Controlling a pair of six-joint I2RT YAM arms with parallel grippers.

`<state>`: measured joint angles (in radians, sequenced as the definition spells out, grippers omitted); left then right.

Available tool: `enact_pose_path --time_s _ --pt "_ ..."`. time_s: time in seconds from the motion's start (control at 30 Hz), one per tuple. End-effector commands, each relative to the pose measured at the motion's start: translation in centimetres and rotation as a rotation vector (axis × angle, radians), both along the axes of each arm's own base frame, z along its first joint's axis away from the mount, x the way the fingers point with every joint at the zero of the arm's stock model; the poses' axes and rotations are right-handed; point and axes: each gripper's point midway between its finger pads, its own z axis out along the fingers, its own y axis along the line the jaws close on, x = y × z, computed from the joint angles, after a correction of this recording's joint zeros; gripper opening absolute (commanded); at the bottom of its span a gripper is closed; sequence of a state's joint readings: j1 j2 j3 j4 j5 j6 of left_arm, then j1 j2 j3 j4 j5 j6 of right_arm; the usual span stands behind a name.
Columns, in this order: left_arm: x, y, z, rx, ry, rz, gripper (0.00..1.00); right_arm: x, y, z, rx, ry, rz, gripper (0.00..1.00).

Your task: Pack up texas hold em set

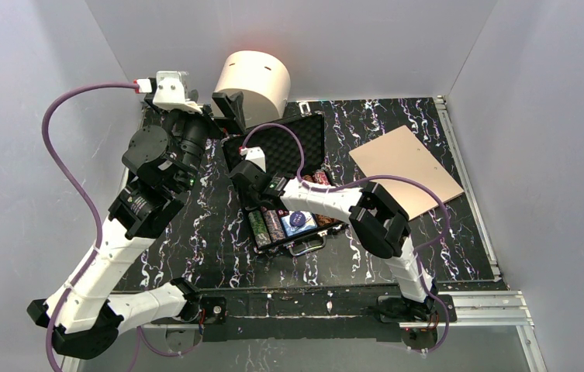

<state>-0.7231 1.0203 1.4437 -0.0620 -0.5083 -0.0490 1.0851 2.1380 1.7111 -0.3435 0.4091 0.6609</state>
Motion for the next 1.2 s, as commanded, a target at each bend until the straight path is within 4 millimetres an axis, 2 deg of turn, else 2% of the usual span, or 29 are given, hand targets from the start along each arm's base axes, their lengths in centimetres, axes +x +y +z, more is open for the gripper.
enact_pose_path --time_s 0.0,0.37,0.67,0.93,1.17 --pt "-0.5 0.6 0.4 -0.014 -0.017 0.013 0.98 0.0 0.1 1.0 0.003 0.005 -0.026 0.46" --pt "-0.3 0.3 0.0 -0.005 -0.009 0.012 0.98 -0.6 -0.1 0.6 -0.013 0.023 -0.009 0.42" --pt "-0.2 0.1 -0.2 -0.004 -0.004 0.008 0.98 -1.0 0.4 2.0 -0.018 0.039 0.034 0.28" --pt "-0.1 0.1 -0.5 -0.002 -0.001 0.012 0.98 -1.6 0.7 0.5 -0.065 0.109 0.085 0.25" --pt "-0.4 0.5 -0.8 0.006 -0.001 0.025 0.98 -1.4 0.2 -1.2 -0.11 0.183 0.073 0.27"
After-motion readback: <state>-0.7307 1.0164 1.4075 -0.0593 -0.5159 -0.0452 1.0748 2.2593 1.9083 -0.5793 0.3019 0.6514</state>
